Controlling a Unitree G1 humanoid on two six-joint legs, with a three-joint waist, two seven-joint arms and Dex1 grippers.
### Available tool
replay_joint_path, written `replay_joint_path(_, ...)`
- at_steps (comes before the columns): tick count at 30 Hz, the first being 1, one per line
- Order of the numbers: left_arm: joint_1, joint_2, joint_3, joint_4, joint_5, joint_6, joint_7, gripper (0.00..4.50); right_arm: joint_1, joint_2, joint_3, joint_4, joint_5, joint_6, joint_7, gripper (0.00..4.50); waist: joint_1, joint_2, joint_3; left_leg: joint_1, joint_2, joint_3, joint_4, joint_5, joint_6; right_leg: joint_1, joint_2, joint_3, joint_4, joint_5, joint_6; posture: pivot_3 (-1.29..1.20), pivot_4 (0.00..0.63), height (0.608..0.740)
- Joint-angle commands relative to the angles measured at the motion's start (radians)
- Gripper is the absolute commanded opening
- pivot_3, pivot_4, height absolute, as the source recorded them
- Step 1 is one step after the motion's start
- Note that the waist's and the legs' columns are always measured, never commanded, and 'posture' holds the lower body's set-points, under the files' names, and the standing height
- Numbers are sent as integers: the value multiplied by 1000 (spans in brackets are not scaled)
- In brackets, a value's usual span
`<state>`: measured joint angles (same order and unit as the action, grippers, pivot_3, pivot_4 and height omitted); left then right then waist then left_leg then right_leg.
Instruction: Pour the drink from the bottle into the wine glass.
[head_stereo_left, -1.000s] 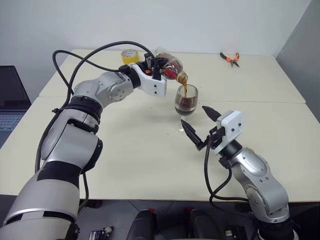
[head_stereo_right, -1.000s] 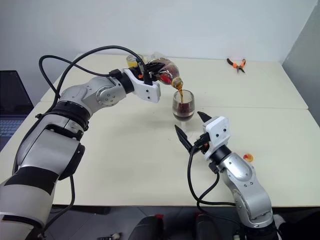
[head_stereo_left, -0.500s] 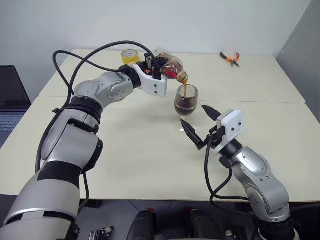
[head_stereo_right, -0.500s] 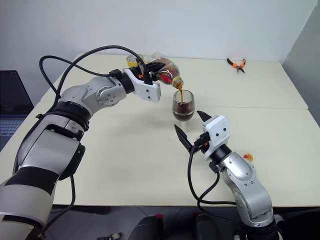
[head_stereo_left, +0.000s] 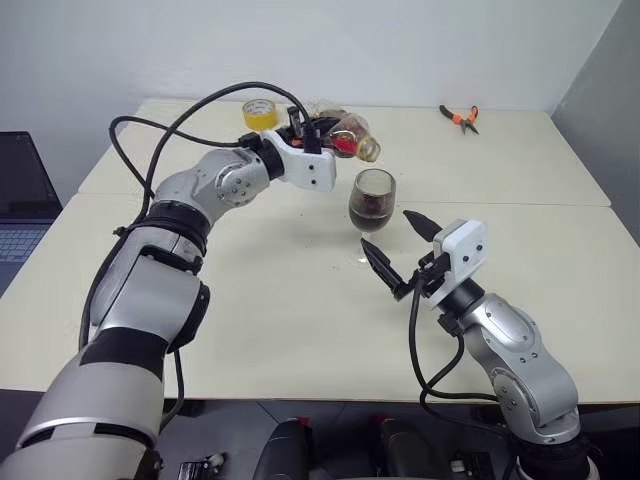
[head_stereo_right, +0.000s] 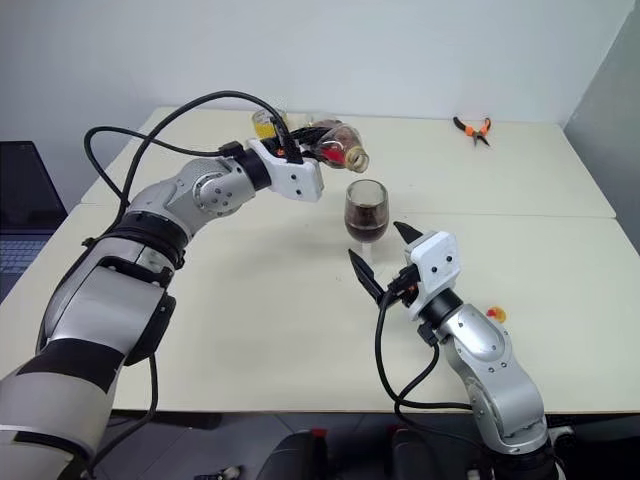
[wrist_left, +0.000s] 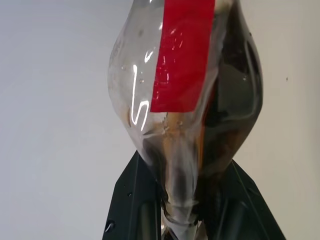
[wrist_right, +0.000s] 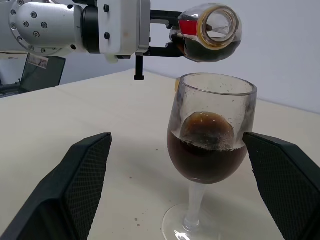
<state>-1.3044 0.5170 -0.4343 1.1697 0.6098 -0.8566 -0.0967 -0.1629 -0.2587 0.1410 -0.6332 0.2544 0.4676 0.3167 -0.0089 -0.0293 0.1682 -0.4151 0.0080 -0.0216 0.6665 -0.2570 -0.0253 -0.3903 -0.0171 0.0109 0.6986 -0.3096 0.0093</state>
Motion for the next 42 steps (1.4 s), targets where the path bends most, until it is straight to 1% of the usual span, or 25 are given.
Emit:
replay_joint_path(1, 20, -15, 103, -52, -146, 32, -82, 631, -6, -24, -7, -53, 1, -27, 26, 4500, 0, 0, 0, 0, 0, 0, 0, 0, 0, 0, 0, 0, 0, 0, 0, 0, 150, 740)
replay_joint_path(5, 83, -45, 212, -96, -309, 133, -213, 630, -3, -54, -16, -79, 27, -10, 56, 4500, -2, 0, 0, 0, 0, 0, 1, 0, 0, 0, 0, 0, 0, 0, 0, 0, 150, 740)
replay_joint_path(7, 105, -53, 242, -127, -352, 179, -254, 630, -2, -61, -17, -87, 35, -4, 63, 4500, -6, 0, 0, 0, 0, 0, 1, 0, 0, 0, 0, 0, 1, 0, 0, 0, 150, 740)
replay_joint_path(9, 187, -71, 337, -178, -475, 311, -284, 630, -7, -97, -10, -115, 61, 28, 104, 4500, -9, 1, -1, 0, 0, -1, 1, 0, 0, 0, 0, 0, 1, 0, 0, 0, 150, 740)
replay_joint_path(11, 294, -101, 432, -263, -594, 469, -291, 621, -15, -122, -10, -136, 94, 55, 131, 4500, -18, 1, -1, 0, 0, 0, 2, 0, 0, 1, 0, 1, 1, 0, 0, 0, 150, 740)
replay_joint_path(14, 412, -130, 513, -377, -672, 596, -252, 613, -24, -145, -3, -142, 120, 86, 150, 4500, -25, 1, -2, 0, 1, -1, 3, 0, 0, 1, 0, 2, 2, 0, 0, 0, 150, 740)
replay_joint_path(17, 497, -163, 582, -450, -732, 701, -195, 613, -30, -158, 9, -140, 143, 107, 174, 4500, -21, 1, -1, -1, 1, -2, 4, 0, 0, 1, 0, 1, 3, 0, 0, 0, 150, 740)
replay_joint_path(21, 566, -178, 598, -509, -736, 749, -165, 613, -43, -171, 20, -132, 145, 115, 193, 4500, -14, 1, -2, -2, 1, -3, 7, -1, 1, 1, -1, 0, 3, 0, 0, 0, 150, 740)
replay_joint_path(24, 587, -191, 616, -526, -748, 780, -146, 613, -60, -175, 24, -123, 150, 118, 207, 4500, -8, 0, -2, -2, 0, -3, 9, -2, 4, 2, -1, 0, 3, 0, 0, 0, 150, 740)
replay_joint_path(29, 588, -192, 630, -496, -745, 797, -117, 613, -84, -177, 30, -110, 158, 122, 229, 4500, -8, 0, -2, -2, 0, -3, 9, -3, 4, 2, -1, 0, 4, 0, 0, 0, 150, 740)
replay_joint_path(31, 579, -191, 636, -458, -744, 802, -99, 613, -90, -177, 31, -103, 158, 123, 232, 4500, -8, 0, -2, -2, 0, -3, 9, -3, 4, 2, -1, 0, 4, 0, 0, 0, 150, 740)
replay_joint_path(37, 561, -194, 643, -403, -747, 769, -88, 613, -101, -179, 25, -85, 160, 119, 239, 4500, -8, 0, -2, -2, 0, -3, 9, -3, 4, 2, -1, 0, 4, 0, 0, 0, 150, 740)
replay_joint_path(39, 560, -196, 645, -398, -751, 761, -91, 1328, -103, -176, 23, -77, 156, 114, 234, 4500, -8, 0, -2, -2, 0, -3, 9, -3, 4, 2, -1, 0, 4, 0, 0, 0, 150, 740)
replay_joint_path(40, 559, -198, 647, -394, -754, 759, -93, 1497, -104, -175, 22, -73, 154, 111, 233, 4500, -8, 0, -2, -2, 0, -3, 9, -3, 4, 2, -1, 0, 4, 0, 0, 0, 150, 740)
replay_joint_path(42, 563, -199, 646, -394, -753, 757, -97, 2210, -104, -171, 22, -68, 154, 106, 230, 4500, -8, 0, -2, -2, 0, -3, 9, -3, 4, 2, -1, 0, 4, 0, 0, 0, 150, 740)
